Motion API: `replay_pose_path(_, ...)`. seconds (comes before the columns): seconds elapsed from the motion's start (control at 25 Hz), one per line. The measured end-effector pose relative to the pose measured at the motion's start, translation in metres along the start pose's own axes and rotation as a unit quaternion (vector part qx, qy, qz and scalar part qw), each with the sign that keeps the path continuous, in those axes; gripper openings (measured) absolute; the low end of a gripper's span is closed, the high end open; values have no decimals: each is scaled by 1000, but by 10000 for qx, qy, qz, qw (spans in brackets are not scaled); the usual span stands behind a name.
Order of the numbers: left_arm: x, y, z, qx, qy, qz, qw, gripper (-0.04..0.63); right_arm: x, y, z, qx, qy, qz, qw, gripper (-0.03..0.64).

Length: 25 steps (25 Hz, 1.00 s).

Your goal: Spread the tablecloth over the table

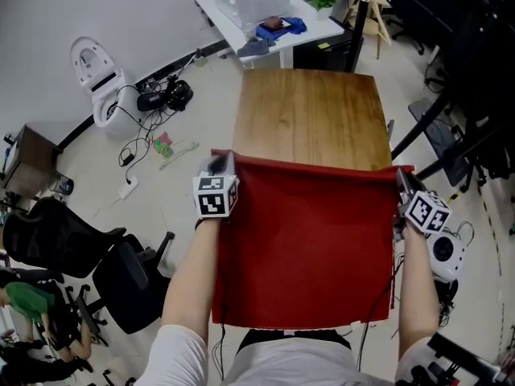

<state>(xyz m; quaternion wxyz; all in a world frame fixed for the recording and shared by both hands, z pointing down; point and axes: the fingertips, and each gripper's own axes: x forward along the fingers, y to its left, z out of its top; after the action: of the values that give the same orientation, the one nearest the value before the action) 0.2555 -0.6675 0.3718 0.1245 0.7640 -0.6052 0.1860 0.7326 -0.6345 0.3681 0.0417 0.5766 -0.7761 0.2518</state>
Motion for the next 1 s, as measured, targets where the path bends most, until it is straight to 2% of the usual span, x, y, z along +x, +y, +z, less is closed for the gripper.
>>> replay_pose_path(0.12,27,8,-19,-270,194,-40,9994,20,28,-12,-20,41,291,-59,9996,20)
replay_pose_path(0.32,61,13,-48,-727,498,-96,9961,25,65,-36,-35,583,534,-212,9966,26)
replay_pose_path(0.44,77,11,-58,-1084,583,-322,9919,45,80,-54,-42,798,523,-285,9950,61)
replay_pose_path(0.52,86,4,-62,-1322,660,-619,9871,125,84,-68,-43,1028,437,-312,9933,119)
replay_pose_path(0.6,91,-2,-64,-1486,719,-869,9824,235,84,-84,-42,1183,326,-462,9914,237)
replay_pose_path(0.68,90,-2,-63,-1468,668,-898,9828,249,82,-88,-34,1108,183,-507,9924,259)
replay_pose_path(0.8,78,0,-60,-1516,474,-789,9842,250,71,-71,-24,593,66,-353,9976,248)
replay_pose_path(0.88,65,1,-57,-1405,379,-631,9873,250,61,-51,-19,0,-56,-139,9999,221)
replay_pose_path(0.92,56,2,-54,-1272,309,-499,9901,246,54,-40,-15,-393,-137,-99,9991,167)
replay_pose_path(0.96,45,3,-50,-1117,207,-332,9930,207,46,-29,-12,-798,-212,-115,9965,88)
replay_pose_path(1.0,32,3,-44,-964,79,-154,9952,133,36,-17,-9,-1156,-277,-117,9928,4)
